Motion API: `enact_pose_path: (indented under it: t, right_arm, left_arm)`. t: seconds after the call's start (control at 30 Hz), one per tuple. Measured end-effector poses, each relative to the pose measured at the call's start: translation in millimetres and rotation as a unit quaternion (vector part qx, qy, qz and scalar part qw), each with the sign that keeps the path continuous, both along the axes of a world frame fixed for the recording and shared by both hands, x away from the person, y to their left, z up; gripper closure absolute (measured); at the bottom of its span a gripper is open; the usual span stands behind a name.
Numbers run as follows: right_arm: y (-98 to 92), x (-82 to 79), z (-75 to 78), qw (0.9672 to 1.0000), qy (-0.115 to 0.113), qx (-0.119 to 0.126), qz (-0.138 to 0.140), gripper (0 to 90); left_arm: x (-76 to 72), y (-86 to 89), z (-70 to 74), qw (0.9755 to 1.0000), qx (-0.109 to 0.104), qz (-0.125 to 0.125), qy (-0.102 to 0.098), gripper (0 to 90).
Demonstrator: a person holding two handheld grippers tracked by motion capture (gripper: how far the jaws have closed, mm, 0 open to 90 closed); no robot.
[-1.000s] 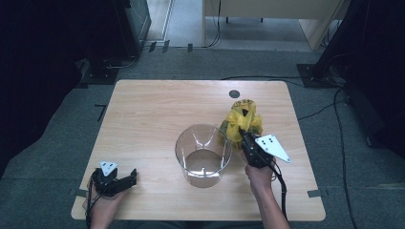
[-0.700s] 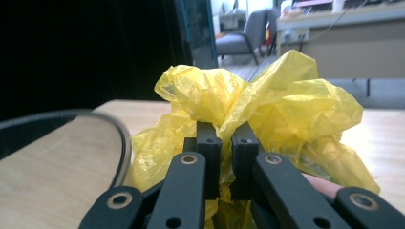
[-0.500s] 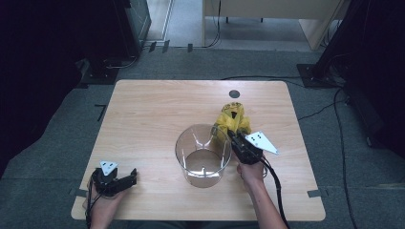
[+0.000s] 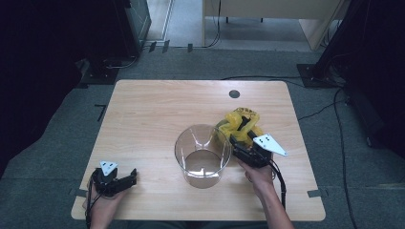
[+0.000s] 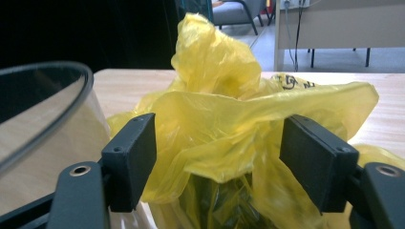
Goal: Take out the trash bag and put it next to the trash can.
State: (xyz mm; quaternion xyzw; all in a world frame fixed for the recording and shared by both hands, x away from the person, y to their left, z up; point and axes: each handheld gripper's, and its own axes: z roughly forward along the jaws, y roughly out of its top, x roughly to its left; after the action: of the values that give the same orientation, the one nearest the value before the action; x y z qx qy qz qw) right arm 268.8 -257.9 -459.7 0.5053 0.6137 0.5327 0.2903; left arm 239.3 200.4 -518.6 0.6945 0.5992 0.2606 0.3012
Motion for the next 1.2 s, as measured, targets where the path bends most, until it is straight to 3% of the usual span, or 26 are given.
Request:
enact_pose_path:
  t: [0.43, 0.57, 0.8, 1.2]
  right_arm:
    - [-28.6, -24.9, -4.8, 0.9992, 0.029, -0.015, -0.024, 17.9]
    - [-36.7, -34.0, -5.9, 0.9992, 0.025, -0.017, -0.025, 16.9]
    - [-48.6, -49.2, -6.3, 0.9988, 0.025, -0.034, -0.024, 16.4]
    - [-77.9, -69.7, -16.4, 0.9952, 0.041, -0.073, -0.050, 16.4]
  left_arm:
    - [0.0, 0.0, 0.0, 1.0000, 0.000, 0.000, 0.000, 9.6]
    - [0.0, 0.0, 0.0, 1.0000, 0.000, 0.000, 0.000, 9.5]
    - [0.0, 0.0, 0.0, 1.0000, 0.000, 0.000, 0.000, 9.5]
    - [0.0, -0.1, 0.0, 1.0000, 0.000, 0.000, 0.000, 9.5]
